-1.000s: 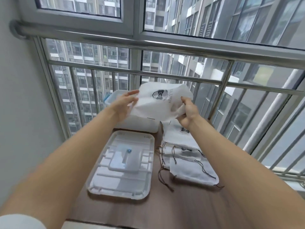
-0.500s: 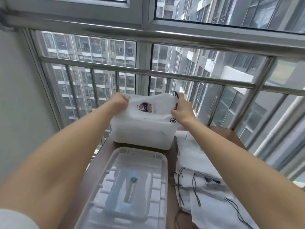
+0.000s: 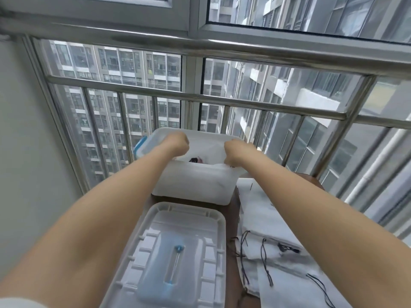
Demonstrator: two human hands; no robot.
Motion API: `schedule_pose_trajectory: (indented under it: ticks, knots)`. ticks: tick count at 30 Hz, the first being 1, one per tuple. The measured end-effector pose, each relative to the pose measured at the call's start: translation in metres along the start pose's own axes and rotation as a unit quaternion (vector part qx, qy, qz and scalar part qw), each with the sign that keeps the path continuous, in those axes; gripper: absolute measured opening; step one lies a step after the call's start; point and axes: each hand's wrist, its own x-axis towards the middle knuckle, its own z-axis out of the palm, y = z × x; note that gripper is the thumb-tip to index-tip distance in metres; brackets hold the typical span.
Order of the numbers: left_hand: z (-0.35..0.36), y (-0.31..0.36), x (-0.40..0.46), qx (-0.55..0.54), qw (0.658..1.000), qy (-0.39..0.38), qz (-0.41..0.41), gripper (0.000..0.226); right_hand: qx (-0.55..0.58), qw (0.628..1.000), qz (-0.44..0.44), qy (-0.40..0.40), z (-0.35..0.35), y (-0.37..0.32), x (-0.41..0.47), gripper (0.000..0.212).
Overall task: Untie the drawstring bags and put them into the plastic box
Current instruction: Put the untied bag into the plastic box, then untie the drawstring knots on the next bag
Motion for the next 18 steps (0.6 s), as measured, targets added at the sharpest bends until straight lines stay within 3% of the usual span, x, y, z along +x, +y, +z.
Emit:
schedule_pose_trajectory:
  ticks: [2,6,9,14,18]
  knots:
    - [0.002,0.009,-0.005,-0.033,0.999,0.026,0.017,0.028,0.060,0.998,-0.004,0.031,-0.003,0.003,-0.008,0.003]
    - [0.005,0.037,-0.036,-0.099,0.993,0.052,0.044,0.036,0.221,0.971,-0.006,0.089,-0.013,0.015,-0.050,0.041]
    - [0.014,0.056,-0.068,-0.141,0.983,0.091,0.080,0.033,0.310,0.941,0.003,0.133,-0.011,0.028,-0.097,0.042]
    - [0.038,0.078,-0.124,-0.168,0.972,0.114,0.118,0.030,0.335,0.927,0.041,0.164,0.022,0.053,-0.166,0.035]
    - [0.066,0.089,-0.156,-0.146,0.976,0.055,0.149,0.032,0.305,0.939,0.077,0.137,0.064,0.076,-0.195,0.037]
